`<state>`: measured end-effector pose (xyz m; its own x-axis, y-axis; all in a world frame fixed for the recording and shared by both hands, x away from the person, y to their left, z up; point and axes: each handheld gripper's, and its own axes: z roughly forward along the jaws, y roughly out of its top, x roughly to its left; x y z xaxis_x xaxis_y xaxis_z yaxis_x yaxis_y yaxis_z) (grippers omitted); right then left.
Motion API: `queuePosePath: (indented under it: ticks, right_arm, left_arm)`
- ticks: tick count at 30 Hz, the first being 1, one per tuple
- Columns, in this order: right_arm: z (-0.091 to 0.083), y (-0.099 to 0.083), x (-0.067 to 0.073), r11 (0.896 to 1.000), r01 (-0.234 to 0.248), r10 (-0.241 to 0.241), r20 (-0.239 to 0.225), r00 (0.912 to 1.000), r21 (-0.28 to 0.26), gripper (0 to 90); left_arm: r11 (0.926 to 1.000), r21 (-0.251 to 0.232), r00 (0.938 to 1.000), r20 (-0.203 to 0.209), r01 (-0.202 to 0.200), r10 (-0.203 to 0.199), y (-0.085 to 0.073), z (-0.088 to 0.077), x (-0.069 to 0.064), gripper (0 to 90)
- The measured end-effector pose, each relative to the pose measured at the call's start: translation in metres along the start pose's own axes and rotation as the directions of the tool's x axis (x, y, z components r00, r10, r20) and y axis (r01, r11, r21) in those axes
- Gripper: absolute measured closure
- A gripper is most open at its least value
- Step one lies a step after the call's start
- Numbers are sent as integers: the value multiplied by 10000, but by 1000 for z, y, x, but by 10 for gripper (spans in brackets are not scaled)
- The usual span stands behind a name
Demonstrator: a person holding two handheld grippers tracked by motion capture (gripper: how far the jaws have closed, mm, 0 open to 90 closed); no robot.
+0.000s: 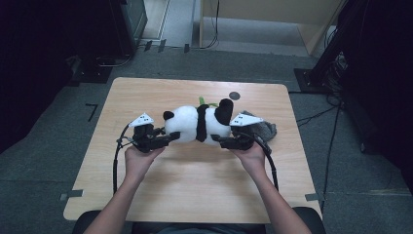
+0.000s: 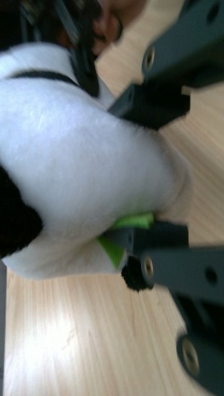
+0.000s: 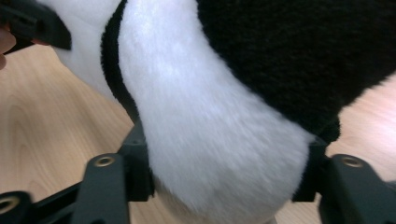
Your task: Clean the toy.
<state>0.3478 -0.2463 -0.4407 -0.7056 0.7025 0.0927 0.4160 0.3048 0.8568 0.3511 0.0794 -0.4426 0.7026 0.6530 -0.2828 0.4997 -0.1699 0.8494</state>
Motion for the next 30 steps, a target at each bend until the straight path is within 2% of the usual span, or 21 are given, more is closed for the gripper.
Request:
queuePosePath:
  ticks: [2,4,7,12,15,18,22,24,25,28,29,30]
  right_arm:
    - [-2,1,-1,9999,-94,93,122,9999,67,450]
    - [-5,2,-3,9998,-149,146,210,9997,125,454]
    - [-11,3,-8,9995,-292,289,424,9987,83,454]
    - [-23,7,-16,9959,-908,909,238,9956,-52,447]
    - [-25,9,-13,9956,-942,942,84,9955,-18,435]
    - [-23,12,-6,9943,-1059,1063,-340,9938,153,425]
    - [-19,14,1,9906,-1349,1361,-595,9889,247,427]
    - [-17,13,3,9858,-1636,1658,-683,9838,364,430]
    - [-16,13,3,9836,-1760,1784,-700,9815,400,430]
    - [-14,12,1,9790,-2000,2024,-743,9765,388,409]
    - [-14,12,1,9799,-1957,1980,-726,9775,374,379]
    - [-14,11,0,9810,-1909,1929,-689,9788,334,357]
  left_arm:
    - [9984,-34,9982,-218,-556,555,-2,2,0,320]
    - [9968,-126,9966,-241,-791,787,-3,0,1,298]
    - [9976,-330,9980,-137,-616,611,-6,-4,7,299]
    - [9987,-179,9989,4,-469,469,-14,-2,14,289]
    - [9961,-238,9959,281,-855,861,-15,1,8,278]
    - [9921,-324,9921,273,-1214,1223,-15,4,2,268]
    - [9911,-71,9910,-181,-1328,1327,-17,11,-2,213]
    - [9909,-95,9899,-473,-1342,1336,-17,13,-5,248]
    - [9924,-136,9908,-591,-1226,1216,-17,13,-5,278]
    - [9974,-78,9961,-522,-715,710,-14,10,-8,454]
    - [9981,-27,9970,-477,-615,613,-14,10,-8,502]
    - [9994,10,9986,-399,-344,344,-13,8,-8,554]
